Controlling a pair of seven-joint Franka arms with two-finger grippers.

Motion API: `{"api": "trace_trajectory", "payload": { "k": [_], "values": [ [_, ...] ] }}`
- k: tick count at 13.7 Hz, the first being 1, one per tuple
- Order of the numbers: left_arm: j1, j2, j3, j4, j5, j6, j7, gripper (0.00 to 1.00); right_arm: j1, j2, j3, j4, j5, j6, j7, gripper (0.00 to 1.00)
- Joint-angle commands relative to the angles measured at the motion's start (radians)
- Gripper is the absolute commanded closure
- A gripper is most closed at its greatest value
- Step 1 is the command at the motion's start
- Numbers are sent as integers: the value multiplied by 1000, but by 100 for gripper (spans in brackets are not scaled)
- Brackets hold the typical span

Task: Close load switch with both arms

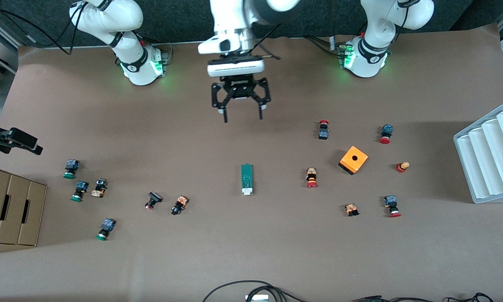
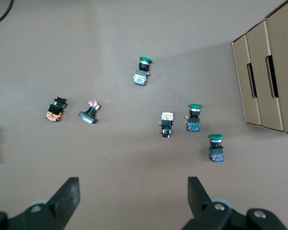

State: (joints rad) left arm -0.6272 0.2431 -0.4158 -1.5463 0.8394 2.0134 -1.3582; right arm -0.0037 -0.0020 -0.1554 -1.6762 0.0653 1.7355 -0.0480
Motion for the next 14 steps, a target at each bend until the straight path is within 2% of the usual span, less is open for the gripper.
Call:
{"api": "trace_trajectory", "payload": {
  "k": [1,4,8,11,14],
  "values": [
    [70,-80,-3,-24,-129,18,163,0,13,7,-1,21,-24,1,-4,1],
    [158,-122,-3,-17,-245,25,315,0,13,7,-1,21,-24,1,-4,1],
    [300,-156,3,28,-494,30,586,0,14,7,-1,21,-24,3,-6,1],
    [395,-183,3,34,-612,15,708,0,14,7,0,21,-22,3,-4,1],
    [524,-214,5,32,-692,-57,836,0,19,7,0,21,-22,3,-4,1]
  ]
}}
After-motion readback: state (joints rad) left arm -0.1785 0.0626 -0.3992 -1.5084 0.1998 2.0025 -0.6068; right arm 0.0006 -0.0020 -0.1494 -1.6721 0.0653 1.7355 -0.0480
